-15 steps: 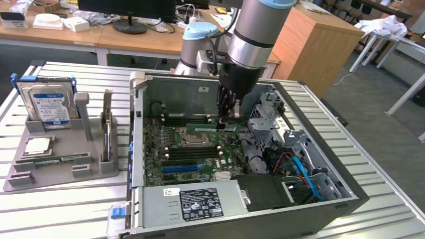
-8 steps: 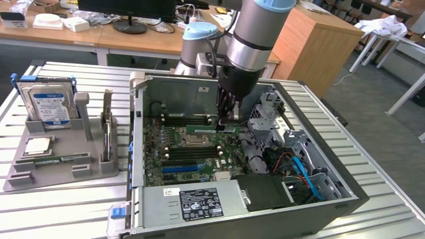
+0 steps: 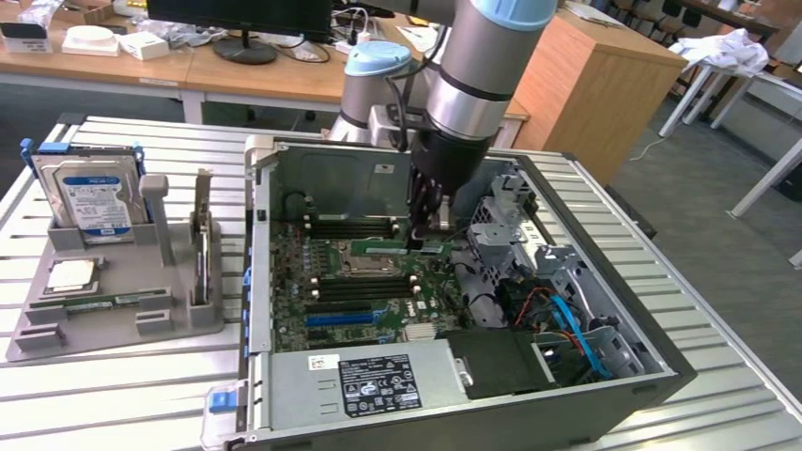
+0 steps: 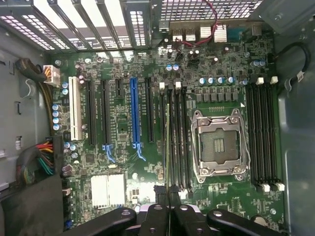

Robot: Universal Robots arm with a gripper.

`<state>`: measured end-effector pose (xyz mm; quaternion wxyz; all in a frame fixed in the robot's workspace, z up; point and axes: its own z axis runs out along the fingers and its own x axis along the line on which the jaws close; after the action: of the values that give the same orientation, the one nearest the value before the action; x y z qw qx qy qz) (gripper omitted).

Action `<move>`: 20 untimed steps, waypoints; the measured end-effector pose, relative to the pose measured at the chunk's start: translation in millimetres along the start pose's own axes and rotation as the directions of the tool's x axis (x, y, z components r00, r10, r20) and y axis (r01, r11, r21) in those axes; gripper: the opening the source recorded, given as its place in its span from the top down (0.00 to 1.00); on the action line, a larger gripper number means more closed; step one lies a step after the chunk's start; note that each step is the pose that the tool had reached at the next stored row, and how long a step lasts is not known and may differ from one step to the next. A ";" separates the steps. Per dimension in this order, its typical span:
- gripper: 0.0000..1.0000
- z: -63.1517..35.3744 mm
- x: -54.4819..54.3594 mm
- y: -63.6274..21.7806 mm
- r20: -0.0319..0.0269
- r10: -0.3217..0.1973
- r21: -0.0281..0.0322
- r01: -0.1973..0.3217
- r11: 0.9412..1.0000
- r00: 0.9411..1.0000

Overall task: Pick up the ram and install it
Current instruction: 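Insert the ram into the slot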

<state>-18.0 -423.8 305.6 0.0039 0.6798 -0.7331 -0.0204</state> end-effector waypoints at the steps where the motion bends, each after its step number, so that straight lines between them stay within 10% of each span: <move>1: 0.88 0.9 0.0 0.0 0.000 0.000 0.000 0.000 1.000 1.000; 20: 0.88 14.1 0.4 0.0 0.000 0.000 0.000 0.000 1.000 1.000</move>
<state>-18.5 -423.8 291.6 0.0039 0.6798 -0.7331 -0.0204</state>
